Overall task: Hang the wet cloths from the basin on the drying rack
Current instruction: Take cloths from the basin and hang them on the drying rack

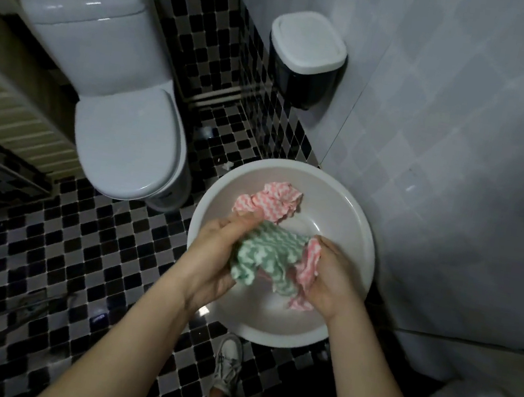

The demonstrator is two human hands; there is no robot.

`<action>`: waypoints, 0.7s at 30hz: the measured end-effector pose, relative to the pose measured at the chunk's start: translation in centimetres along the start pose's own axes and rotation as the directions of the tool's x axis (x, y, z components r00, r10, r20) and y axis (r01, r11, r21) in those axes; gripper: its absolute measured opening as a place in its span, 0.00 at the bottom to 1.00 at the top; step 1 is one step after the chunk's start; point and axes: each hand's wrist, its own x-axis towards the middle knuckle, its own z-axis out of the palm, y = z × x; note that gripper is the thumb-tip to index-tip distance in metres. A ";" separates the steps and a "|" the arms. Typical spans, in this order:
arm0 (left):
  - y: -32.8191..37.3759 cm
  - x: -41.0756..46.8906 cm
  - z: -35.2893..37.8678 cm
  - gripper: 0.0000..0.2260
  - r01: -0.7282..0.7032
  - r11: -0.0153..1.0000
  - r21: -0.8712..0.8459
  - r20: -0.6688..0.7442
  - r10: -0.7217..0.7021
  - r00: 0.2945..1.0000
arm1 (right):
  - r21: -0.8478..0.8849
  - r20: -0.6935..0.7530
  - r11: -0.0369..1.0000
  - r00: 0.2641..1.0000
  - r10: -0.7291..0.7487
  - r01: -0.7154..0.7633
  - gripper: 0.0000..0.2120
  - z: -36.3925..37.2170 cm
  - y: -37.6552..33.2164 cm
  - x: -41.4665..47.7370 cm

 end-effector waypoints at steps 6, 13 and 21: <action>2.1 -3.5 -0.5 0.11 -0.110 0.994 0.020 0.008 0.110 0.994 | -0.083 0.077 0.996 0.997 -0.020 0.027 0.25 2.2 -0.1 -1.6; 4.3 -8.3 -1.9 0.13 -0.284 0.902 0.326 -0.091 0.329 0.940 | -0.510 0.642 0.644 0.751 -0.157 0.570 0.22 9.5 -3.5 -10.2; 7.6 -18.2 -7.6 0.19 -0.292 0.862 0.414 -0.156 0.384 0.910 | -0.520 0.808 0.405 0.587 -0.051 0.752 0.15 17.7 -0.3 -16.2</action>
